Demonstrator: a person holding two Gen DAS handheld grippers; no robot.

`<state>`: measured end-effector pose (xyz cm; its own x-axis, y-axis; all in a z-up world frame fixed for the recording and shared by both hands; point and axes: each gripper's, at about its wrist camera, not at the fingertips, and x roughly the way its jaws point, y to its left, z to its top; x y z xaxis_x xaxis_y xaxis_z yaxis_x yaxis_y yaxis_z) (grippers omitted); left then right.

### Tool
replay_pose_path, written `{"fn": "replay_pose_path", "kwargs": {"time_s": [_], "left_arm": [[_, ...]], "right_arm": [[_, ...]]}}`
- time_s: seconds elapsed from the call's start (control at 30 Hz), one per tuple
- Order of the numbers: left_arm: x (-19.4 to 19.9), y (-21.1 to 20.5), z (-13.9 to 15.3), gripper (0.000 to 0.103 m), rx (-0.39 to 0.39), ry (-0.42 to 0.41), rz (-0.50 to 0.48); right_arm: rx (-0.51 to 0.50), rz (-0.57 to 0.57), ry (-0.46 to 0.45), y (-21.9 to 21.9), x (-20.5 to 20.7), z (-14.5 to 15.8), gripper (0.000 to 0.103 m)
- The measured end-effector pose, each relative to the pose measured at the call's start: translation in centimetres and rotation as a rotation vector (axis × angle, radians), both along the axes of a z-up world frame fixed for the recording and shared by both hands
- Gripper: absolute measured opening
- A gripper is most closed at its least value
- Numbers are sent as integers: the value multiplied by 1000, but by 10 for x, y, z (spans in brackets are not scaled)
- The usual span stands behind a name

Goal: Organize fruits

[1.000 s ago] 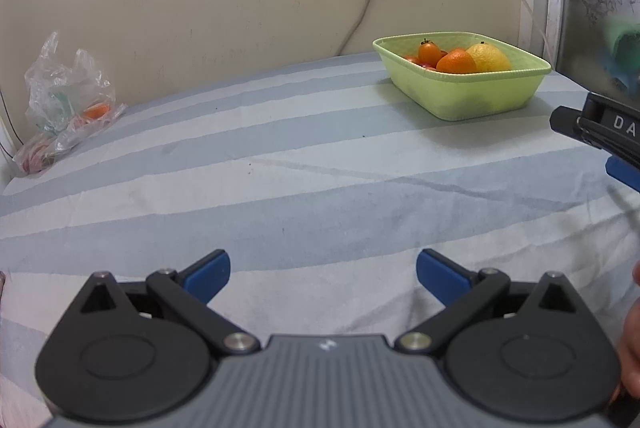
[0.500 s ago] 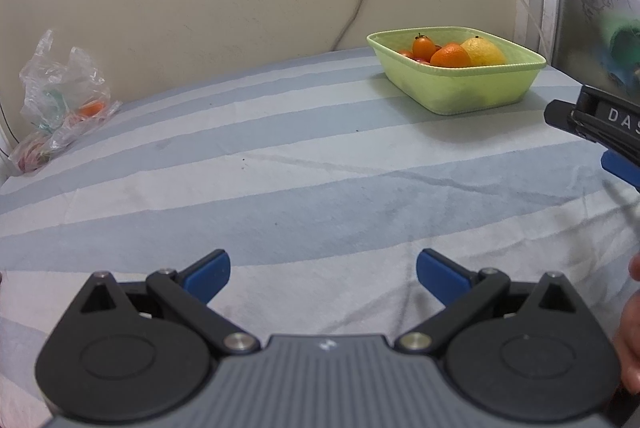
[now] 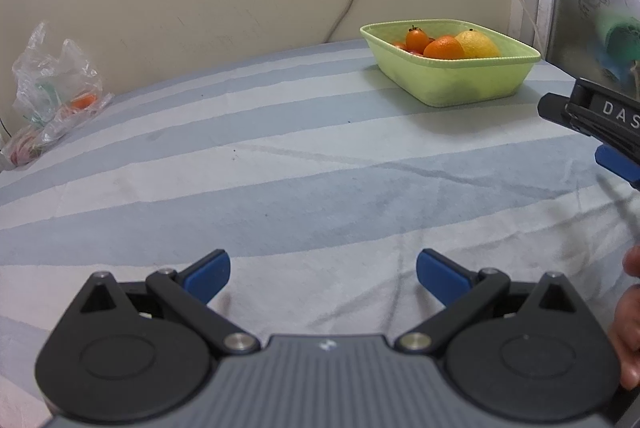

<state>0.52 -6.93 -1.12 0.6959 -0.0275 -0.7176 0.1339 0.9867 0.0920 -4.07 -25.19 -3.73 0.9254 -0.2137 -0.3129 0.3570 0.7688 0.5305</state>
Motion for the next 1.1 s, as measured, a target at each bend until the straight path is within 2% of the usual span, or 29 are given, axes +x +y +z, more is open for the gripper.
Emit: {"fn": "replay_pose_path", "kwargs": {"time_s": [1.1], "left_arm": [[-1,-4,-1,103,-19,24,-45]], "right_arm": [[-2,2,3,0,1,-1,83]]}}
